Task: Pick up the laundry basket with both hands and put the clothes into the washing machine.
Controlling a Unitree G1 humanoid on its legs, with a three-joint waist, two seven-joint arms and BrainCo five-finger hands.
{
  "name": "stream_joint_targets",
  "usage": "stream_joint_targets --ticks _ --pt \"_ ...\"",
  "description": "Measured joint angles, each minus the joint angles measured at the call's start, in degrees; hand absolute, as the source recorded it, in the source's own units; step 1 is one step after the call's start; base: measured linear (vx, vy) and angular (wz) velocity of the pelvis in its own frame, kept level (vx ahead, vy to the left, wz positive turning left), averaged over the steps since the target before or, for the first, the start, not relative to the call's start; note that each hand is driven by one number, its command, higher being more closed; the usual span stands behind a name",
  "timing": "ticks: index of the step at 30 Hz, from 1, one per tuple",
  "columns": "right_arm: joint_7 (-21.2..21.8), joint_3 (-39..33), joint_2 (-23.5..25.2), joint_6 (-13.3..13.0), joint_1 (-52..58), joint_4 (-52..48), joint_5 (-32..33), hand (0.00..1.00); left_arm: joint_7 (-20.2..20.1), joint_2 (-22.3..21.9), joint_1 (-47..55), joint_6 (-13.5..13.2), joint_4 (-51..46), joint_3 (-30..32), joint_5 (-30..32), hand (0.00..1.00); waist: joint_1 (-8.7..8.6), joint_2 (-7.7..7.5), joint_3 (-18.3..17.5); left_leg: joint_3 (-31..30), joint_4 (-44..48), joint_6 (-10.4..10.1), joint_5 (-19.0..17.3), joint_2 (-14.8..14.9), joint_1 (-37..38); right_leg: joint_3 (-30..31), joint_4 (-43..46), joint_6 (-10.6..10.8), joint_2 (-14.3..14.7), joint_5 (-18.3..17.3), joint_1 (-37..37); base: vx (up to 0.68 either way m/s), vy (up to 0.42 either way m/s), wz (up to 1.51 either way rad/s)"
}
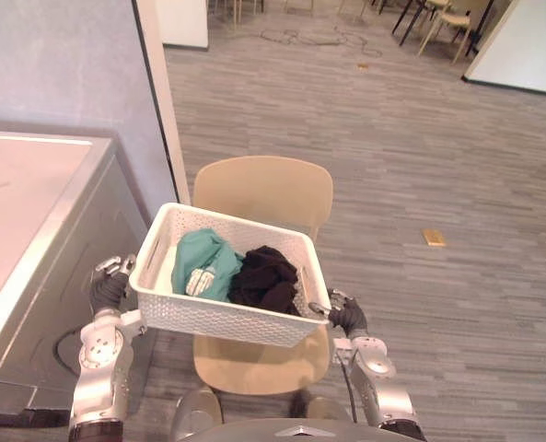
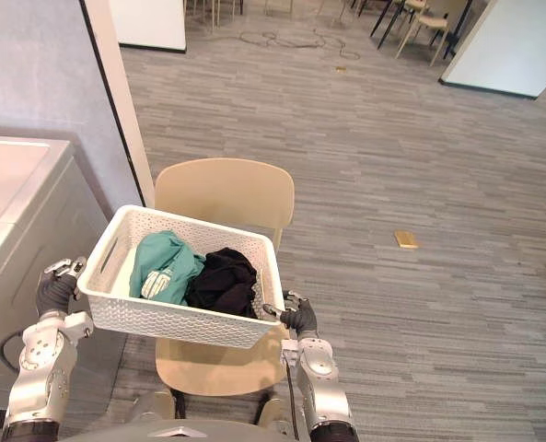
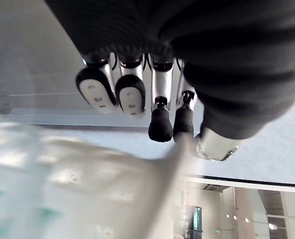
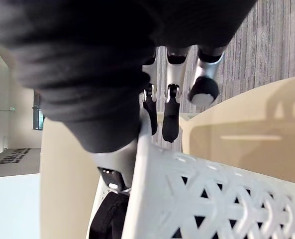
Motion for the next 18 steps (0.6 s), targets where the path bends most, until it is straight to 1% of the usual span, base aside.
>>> stream_joint_targets --ticks 1,2,3,4,5,7,9,11,14,18 --pt "0.0 -0.4 -0.6 0.0 -0.3 0.0 0.0 1.00 0.0 -0.2 -1.0 -0.1 0.4 -0.2 0.0 1.00 0.02 0.49 0.5 -0.6 0.4 -0.3 0.1 0.4 -0.6 -0.6 -0.9 -0.4 0.8 0.2 0.3 -0.01 -0.146 0.25" --pt "-0.2 -0.4 -2.1 0.0 -1.6 0.0 0.0 1.00 0.0 -0.2 -2.6 -0.9 1.0 -1.8 0.0 1.00 0.15 1.84 1.4 -1.7 1.2 -0.9 0.4 1.5 -3.2 -1.6 -3.0 -0.8 2.1 0.9 -0.8 -0.01 -0.095 0.09" --pt "-0.5 -0.5 -3.1 0.1 -4.4 0.1 0.0 1.00 0.0 -0.2 -4.8 -1.6 1.2 -2.6 -0.1 1.00 0.33 2.47 2.7 -2.1 0.9 -1.5 1.4 2.1 -5.8 -2.2 -4.4 -1.5 3.0 2.2 -2.9 -0.02 -0.089 -0.02" --pt "-1.2 -0.9 -3.5 0.3 -6.2 0.9 -0.1 1.00 0.0 -0.2 -6.2 -2.0 1.6 -2.9 -0.1 1.00 0.47 2.42 3.6 -2.2 0.5 -1.7 2.3 2.2 -7.1 -2.3 -4.8 -1.7 3.3 2.9 -4.1 -0.05 -0.108 -0.03" --pt "-2.3 -2.8 -4.4 0.6 -10.4 3.6 0.0 1.00 0.0 -0.2 -10.1 -2.3 3.3 -3.4 -0.1 1.00 0.44 2.48 5.7 -2.7 0.1 -1.4 3.9 2.5 -9.9 -2.9 -5.6 -2.2 3.9 4.8 -6.2 -0.09 -0.100 0.10" --pt "-4.4 -4.4 -6.0 0.5 -17.5 4.7 0.2 1.00 0.4 0.1 -18.5 -2.5 8.3 -5.0 -1.3 1.00 -0.04 2.21 10.4 -4.5 -0.4 -1.9 6.2 2.5 -13.6 -4.9 -6.1 -2.9 4.2 6.4 -9.1 -0.09 -0.073 0.25" --pt "-5.3 -4.7 -6.5 0.0 -22.1 4.7 0.8 1.00 1.0 0.1 -22.0 -2.5 11.0 -6.0 -2.5 1.00 0.00 1.63 11.9 -5.1 -0.7 -2.0 7.0 2.5 -15.9 -5.3 -6.2 -3.2 4.5 6.8 -11.3 -0.05 -0.037 0.09" --pt "-6.9 -4.7 -6.3 -0.9 -25.6 4.7 2.7 1.00 2.0 0.1 -23.7 -2.6 12.3 -7.2 -3.0 1.00 0.32 1.34 12.5 -5.1 -1.8 -2.0 7.9 2.6 -17.1 -5.3 -6.3 -3.3 4.4 6.9 -12.8 -0.01 -0.015 0.02" --pt "-8.8 -4.2 -6.1 -1.7 -29.6 4.6 5.5 1.00 3.9 0.0 -25.9 -3.0 12.6 -8.6 -4.6 1.00 1.34 1.60 14.3 -5.1 -2.5 -2.1 8.5 2.6 -18.3 -6.0 -6.2 -3.4 4.3 6.9 -14.2 0.00 -0.007 0.03" --pt "-11.1 -4.5 -6.1 -2.6 -31.0 4.3 5.7 1.00 5.3 -0.2 -28.8 -3.7 14.9 -9.4 -4.6 1.00 1.59 1.56 15.1 -5.3 -3.7 -2.0 9.4 2.3 -19.9 -6.7 -6.1 -3.4 3.8 6.9 -15.9 0.01 -0.011 0.10"
